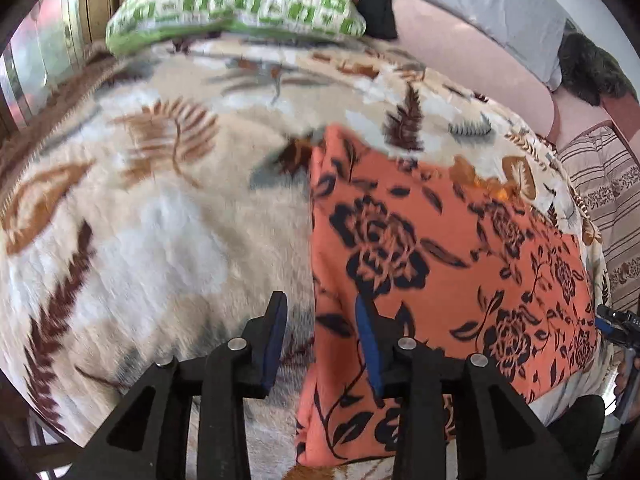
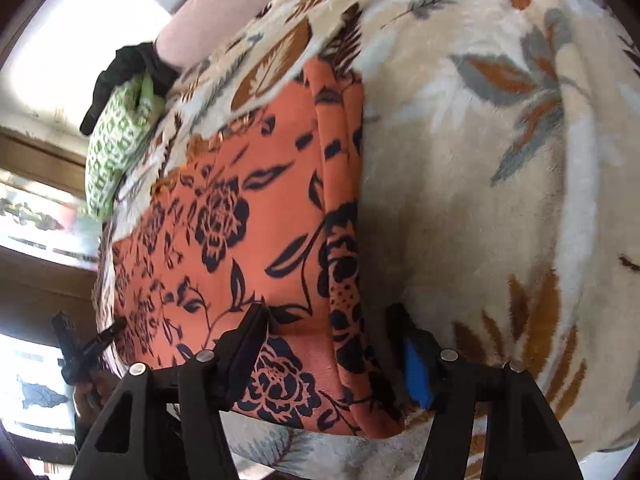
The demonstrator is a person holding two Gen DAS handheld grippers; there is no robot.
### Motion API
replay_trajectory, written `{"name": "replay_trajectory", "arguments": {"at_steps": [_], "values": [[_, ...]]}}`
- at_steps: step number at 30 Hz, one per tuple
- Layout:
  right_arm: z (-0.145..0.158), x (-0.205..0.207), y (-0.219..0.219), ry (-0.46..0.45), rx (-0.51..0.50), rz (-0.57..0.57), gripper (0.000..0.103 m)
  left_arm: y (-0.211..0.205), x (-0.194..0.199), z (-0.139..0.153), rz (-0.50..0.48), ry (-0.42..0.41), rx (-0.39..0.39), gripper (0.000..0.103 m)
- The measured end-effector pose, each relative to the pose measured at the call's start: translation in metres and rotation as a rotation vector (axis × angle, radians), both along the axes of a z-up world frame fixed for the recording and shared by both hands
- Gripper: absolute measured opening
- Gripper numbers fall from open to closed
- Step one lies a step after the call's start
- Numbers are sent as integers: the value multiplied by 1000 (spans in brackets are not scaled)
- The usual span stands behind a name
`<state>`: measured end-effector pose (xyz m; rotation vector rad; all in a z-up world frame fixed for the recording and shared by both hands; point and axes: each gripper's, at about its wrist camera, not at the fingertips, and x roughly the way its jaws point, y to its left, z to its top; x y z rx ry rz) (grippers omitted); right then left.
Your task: Fold small clothes
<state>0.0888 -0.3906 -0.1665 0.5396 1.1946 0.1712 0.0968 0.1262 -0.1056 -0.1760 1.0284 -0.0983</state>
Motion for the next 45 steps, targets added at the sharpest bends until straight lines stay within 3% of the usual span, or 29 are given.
{"name": "replay_trajectory", "arguments": {"at_steps": [2,3,4,6,9,10,11,12,13,14,15,17,19,24,26,28,30,34,35,36,37,38,41,43,45], "values": [[28,8,-2,-93,-49,-23,66,-7,6,23,-37,-71,-3,52],[39,16,0,-134,-16,-16,67,-14,7,31,-50,-100,-15,63],[45,25,5,-154,49,5,74,-20,10,36,-67,-126,-30,72],[45,47,20,-168,183,74,79,-37,17,37,-101,-165,-33,75],[18,86,46,-129,297,135,79,-64,42,6,-116,-87,10,75],[1,100,47,-102,287,115,79,-68,53,-17,-99,-23,45,75],[-18,113,41,-71,210,61,78,-69,63,-41,-71,56,96,75],[-36,120,29,-42,197,-23,75,-69,64,-48,-69,37,101,76],[-46,118,16,-40,281,-124,68,-73,57,-42,-71,-18,128,76],[-46,113,6,-46,349,-200,68,-77,54,-36,-82,-17,153,76],[-36,108,5,-69,336,-218,68,-79,52,-30,-92,-19,155,75],[-12,93,10,-119,256,-158,70,-79,45,-18,-89,-50,151,75],[0,66,13,-136,267,-131,70,-76,34,-8,-86,-73,126,76],[13,-54,-11,-147,317,-288,71,-69,-1,-1,-73,-109,62,76],[6,-98,-7,-132,359,-330,80,-71,-6,-6,-75,-100,51,77],[-13,-118,0,-65,396,-340,82,-75,-7,-13,-70,-67,37,78],[-35,-121,8,-4,457,-357,82,-77,-9,-17,-72,-58,3,78],[-54,-107,4,-36,548,-474,81,-82,-15,-25,-84,-60,19,78],[-53,-101,3,-67,542,-467,69,-83,-14,-30,-83,-42,36,78],[-52,-91,5,-69,469,-436,49,-82,-14,-36,-82,-27,47,77],[-55,-86,5,-48,439,-438,6,-82,-16,-38,-89,-32,47,78],[-56,-86,4,-37,454,-453,6,-82,-19,-36,-97,-47,56,78],[-24,-91,16,-111,287,-396,6,-82,-24,-34,-108,-61,61,78],[-35,-91,17,-53,207,-401,10,-81,-23,-38,-108,-56,64,78],[-51,-95,10,-20,281,-422,15,-83,-24,-39,-121,-68,79,78]]}}
